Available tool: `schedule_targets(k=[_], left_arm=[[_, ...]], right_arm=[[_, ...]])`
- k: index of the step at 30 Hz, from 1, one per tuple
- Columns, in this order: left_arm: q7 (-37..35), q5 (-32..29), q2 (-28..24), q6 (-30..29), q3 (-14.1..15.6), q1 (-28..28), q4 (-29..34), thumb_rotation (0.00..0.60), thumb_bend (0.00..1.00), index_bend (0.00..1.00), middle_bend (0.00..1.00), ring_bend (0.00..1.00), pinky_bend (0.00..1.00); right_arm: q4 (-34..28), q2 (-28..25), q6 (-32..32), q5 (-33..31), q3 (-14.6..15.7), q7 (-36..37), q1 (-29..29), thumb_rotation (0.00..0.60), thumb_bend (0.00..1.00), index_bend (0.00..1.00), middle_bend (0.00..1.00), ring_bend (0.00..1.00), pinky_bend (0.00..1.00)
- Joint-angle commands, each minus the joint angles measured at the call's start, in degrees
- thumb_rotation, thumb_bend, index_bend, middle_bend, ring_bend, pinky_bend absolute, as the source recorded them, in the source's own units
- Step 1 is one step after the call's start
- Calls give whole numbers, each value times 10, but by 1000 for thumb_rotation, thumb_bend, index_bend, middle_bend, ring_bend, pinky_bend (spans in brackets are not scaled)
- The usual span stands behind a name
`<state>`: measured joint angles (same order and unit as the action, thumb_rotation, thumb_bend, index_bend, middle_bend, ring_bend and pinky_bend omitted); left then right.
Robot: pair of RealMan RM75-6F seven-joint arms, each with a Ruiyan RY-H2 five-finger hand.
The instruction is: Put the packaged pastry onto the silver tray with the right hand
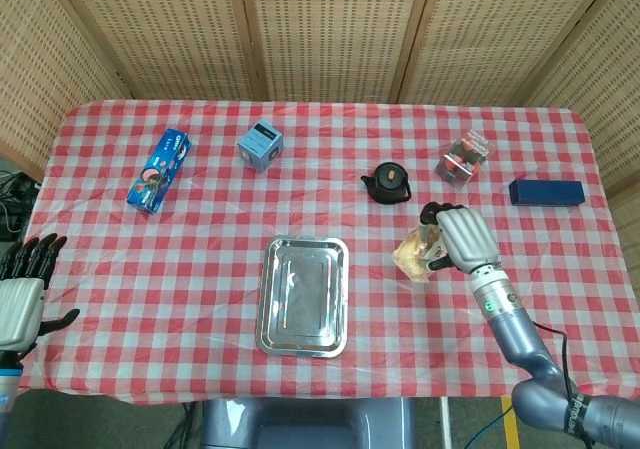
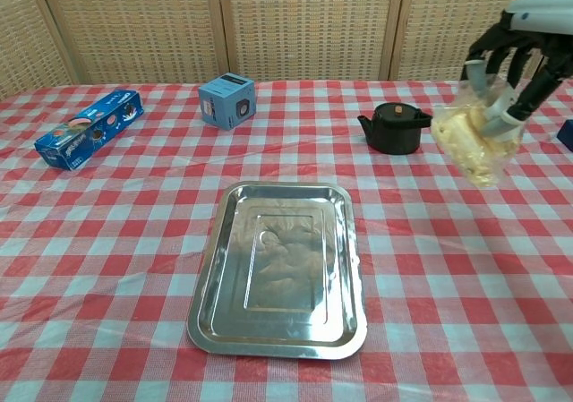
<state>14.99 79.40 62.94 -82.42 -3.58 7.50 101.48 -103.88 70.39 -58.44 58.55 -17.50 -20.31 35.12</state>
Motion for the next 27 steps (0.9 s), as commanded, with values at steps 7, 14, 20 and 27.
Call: schedule_targets(k=[7, 14, 20, 27], left_arm=[[-17, -13, -11, 17, -1, 3, -3, 600, 38, 0, 0, 0, 0], [-13, -34, -22, 35, -1, 6, 1, 600, 38, 0, 0, 0, 0], [-13, -42, -27, 38, -3, 7, 8, 600, 39, 0, 0, 0, 0], [-10, -43, -27, 39, -2, 8, 9, 600, 38, 0, 0, 0, 0]], right_arm=[[-42, 73, -20, -73, -10, -106, 77, 600, 155, 638, 443, 403, 453], [-56, 116, -38, -109, -16, -154, 118, 600, 155, 640, 443, 405, 453], [-66, 144, -55, -136, -18, -175, 143, 600, 155, 639, 443, 405, 453], [-72, 166, -71, -149, -15, -181, 158, 600, 155, 636, 442, 405, 453]])
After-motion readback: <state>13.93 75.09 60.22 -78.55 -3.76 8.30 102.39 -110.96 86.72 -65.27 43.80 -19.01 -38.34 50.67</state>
